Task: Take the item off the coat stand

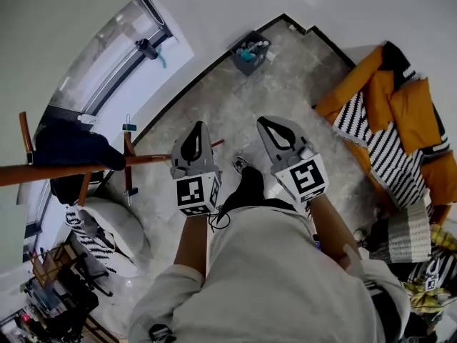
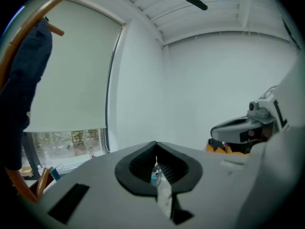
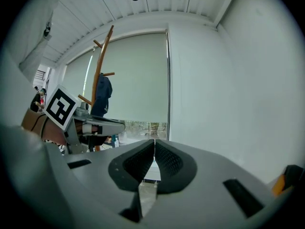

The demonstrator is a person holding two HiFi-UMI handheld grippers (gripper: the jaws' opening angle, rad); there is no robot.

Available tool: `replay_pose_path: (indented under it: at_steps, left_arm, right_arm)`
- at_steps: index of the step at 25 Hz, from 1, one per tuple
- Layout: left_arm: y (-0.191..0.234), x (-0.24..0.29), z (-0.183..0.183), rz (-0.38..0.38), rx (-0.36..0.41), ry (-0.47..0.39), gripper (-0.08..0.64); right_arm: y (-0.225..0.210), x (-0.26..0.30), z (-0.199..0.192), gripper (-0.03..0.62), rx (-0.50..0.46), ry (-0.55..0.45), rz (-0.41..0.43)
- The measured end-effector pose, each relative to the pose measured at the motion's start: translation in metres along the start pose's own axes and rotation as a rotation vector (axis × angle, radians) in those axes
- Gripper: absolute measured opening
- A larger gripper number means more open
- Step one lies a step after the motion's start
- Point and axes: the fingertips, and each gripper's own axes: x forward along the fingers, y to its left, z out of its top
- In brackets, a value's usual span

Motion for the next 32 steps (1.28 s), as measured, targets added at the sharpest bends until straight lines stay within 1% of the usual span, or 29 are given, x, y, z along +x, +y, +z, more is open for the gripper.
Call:
replay_pose_path:
  at_steps: [5, 8, 12, 15, 18, 25, 28, 32]
  left_arm:
    - [0.018, 0.059, 0.023, -0.018, -0.018, -0.035, 0.011]
    - [0.031, 0.087, 0.029, -0.029, -0.033, -0.043, 0.011]
    - [0.045, 0.112, 0.035, -0.023, -0.026, -0.046, 0.011]
    - [0.057, 0.117, 0.043, 0.009, -0.030, -0.053, 0.011]
    - [0.076, 0.112, 0.043, 0.079, -0.034, -0.054, 0.011]
    - [0.124, 0.111, 0.034, 0.277, -0.054, -0.023, 0.011]
    - [0.142, 0.110, 0.036, 0.386, -0.067, -0.018, 0.011]
    - [0.161, 0.105, 0.036, 0.543, -0.085, 0.000, 0.011]
  right_arm:
    - [-0.035, 0.045, 0.014, 0.006, 0.004, 0.033, 0.006]
    - [-0.051, 0.073, 0.023, 0.006, -0.016, 0.036, 0.009]
    - [-0.066, 0.101, 0.036, 0.006, -0.019, 0.034, 0.023]
    - [-0.068, 0.119, 0.040, 0.006, -0.019, 0.027, 0.058]
    - [-0.063, 0.140, 0.042, 0.006, -0.022, 0.021, 0.123]
    - [-0.048, 0.207, 0.054, 0.006, -0.052, -0.007, 0.329]
    - [-0.042, 0.236, 0.064, 0.006, -0.070, -0.026, 0.441]
    - [-0.024, 0.276, 0.071, 0.006, -0.087, -0.029, 0.615]
